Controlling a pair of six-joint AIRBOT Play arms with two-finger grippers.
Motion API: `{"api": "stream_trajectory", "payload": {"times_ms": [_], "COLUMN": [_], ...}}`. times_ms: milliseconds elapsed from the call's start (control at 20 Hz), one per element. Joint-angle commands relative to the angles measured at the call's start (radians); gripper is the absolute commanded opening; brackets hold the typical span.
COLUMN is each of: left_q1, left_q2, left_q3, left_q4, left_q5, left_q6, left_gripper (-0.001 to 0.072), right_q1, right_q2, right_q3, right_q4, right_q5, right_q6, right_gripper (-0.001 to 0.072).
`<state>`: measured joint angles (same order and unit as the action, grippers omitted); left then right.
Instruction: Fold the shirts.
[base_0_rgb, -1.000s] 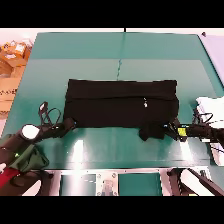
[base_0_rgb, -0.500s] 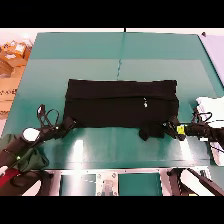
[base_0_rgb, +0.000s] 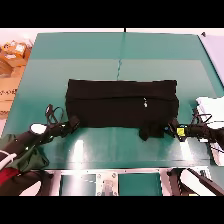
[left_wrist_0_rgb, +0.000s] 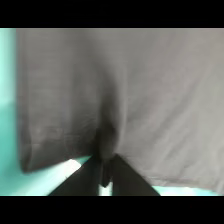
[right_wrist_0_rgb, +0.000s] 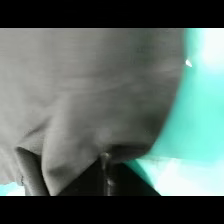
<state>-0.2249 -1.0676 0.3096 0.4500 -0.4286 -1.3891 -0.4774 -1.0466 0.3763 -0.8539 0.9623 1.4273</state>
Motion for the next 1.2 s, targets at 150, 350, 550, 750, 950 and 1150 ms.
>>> {"api": "stream_trajectory", "payload": {"times_ms": [150, 350, 550, 750, 950, 1150], "left_q1": [0.092, 0.284, 0.321, 0.319, 0.319, 0.319], "left_q2": [-0.021, -0.021, -0.021, -0.021, -0.024, -0.067], "left_q3": [0.12, 0.233, 0.306, 0.307, 0.394, 0.561], "left_q4": [0.152, 0.406, 0.489, 0.484, 0.485, 0.487], "left_q5": [-0.223, -0.504, -0.625, -0.691, -0.687, -0.645], "left_q6": [0.038, -0.018, -0.015, 0.011, 0.038, 0.056], "left_gripper": [0.003, 0.003, 0.003, 0.003, 0.003, 0.0029], "right_q1": [-0.027, -0.114, -0.139, -0.139, -0.109, -0.003], "right_q2": [0.005, 0.013, 0.082, 0.13, 0.133, 0.037], "right_q3": [0.049, 0.141, 0.158, 0.177, 0.302, 0.45], "right_q4": [-0.024, -0.064, -0.18, -0.169, 0.028, 0.123], "right_q5": [0.129, 0.317, 0.391, 0.424, 0.417, 0.306], "right_q6": [-0.051, -0.04, 0.064, 0.091, 0.08, 0.08], "right_gripper": [0.0014, 0.0014, 0.0014, 0.0014, 0.0014, 0.0014]}}
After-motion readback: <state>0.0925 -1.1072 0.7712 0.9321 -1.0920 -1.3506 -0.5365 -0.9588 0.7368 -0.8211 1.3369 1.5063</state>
